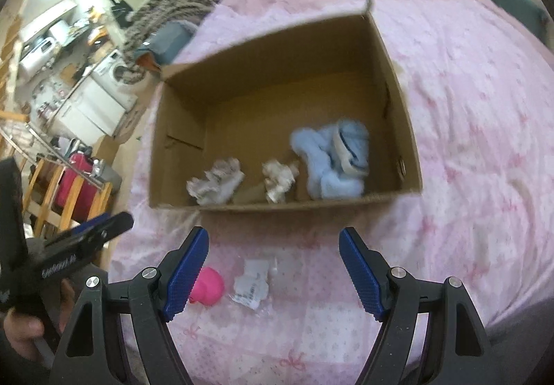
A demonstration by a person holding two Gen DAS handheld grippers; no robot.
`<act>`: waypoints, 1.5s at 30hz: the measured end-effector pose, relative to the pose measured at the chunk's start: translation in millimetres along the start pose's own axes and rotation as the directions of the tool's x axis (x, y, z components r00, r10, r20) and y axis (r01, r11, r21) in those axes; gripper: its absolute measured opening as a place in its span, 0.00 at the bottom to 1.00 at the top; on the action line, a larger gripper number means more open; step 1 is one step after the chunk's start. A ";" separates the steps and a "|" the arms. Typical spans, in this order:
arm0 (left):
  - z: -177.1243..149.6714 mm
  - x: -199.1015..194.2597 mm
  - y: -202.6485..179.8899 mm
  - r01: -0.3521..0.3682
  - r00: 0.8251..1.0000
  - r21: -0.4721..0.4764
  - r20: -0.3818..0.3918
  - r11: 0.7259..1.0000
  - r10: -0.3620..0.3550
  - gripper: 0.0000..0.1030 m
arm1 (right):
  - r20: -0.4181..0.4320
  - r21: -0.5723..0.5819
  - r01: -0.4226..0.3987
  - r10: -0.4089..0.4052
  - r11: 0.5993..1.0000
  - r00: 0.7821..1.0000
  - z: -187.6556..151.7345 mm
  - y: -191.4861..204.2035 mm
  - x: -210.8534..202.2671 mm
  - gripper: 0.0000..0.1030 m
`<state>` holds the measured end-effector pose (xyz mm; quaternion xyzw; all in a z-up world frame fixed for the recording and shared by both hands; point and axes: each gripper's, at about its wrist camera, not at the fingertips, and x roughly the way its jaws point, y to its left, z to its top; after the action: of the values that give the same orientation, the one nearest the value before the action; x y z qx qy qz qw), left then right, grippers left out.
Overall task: Organize soft objects
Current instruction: 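Withdraw both grippers from the box toward the pink duck and plastic packet, then grasp the pink rubber duck with the left gripper while the right gripper grasps the clear packet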
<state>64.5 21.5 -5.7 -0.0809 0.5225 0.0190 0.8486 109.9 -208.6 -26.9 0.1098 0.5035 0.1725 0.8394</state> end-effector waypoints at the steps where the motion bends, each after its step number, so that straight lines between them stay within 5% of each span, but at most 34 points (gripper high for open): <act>1: -2.6 6.8 -1.5 0.010 0.999 0.003 -0.039 1.000 -0.009 0.58 | -0.023 0.012 0.013 -0.013 1.000 1.000 -2.3 -3.2 5.1 0.80; 8: -16.0 42.7 1.5 0.060 0.977 -0.080 -0.200 0.995 -0.074 0.58 | -0.062 0.073 0.016 -0.012 0.997 0.998 -0.9 -14.0 20.9 0.80; 15: -32.0 81.2 -19.7 0.080 0.935 -0.026 -0.343 0.996 -0.084 0.58 | -0.101 0.089 0.015 -0.007 0.996 0.995 -2.2 -15.4 32.4 0.80; 23: -41.5 103.2 -33.8 0.082 0.910 0.008 -0.408 0.997 -0.072 0.52 | -0.122 0.075 0.003 0.006 0.997 0.993 -3.8 -11.6 39.1 0.80; 30: -40.2 104.4 -31.8 0.073 0.911 0.006 -0.408 0.997 -0.064 0.41 | -0.150 0.063 -0.003 0.012 0.998 0.989 -5.3 -5.2 48.1 0.80; 38: -20.8 72.1 -13.6 -0.027 0.955 -0.008 -0.295 1.000 0.024 0.41 | -0.232 0.035 0.002 0.006 0.999 0.973 -13.5 2.1 62.8 0.80; 45: -5.2 49.3 10.2 -0.066 0.972 -0.081 -0.230 0.995 0.046 0.41 | -0.351 -0.051 0.024 -0.040 0.998 0.936 -28.2 33.5 90.4 0.80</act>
<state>81.1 28.1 -53.1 -0.1050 0.6169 0.0566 0.7779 118.2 -141.5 -101.0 0.0498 0.6432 0.1870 0.7409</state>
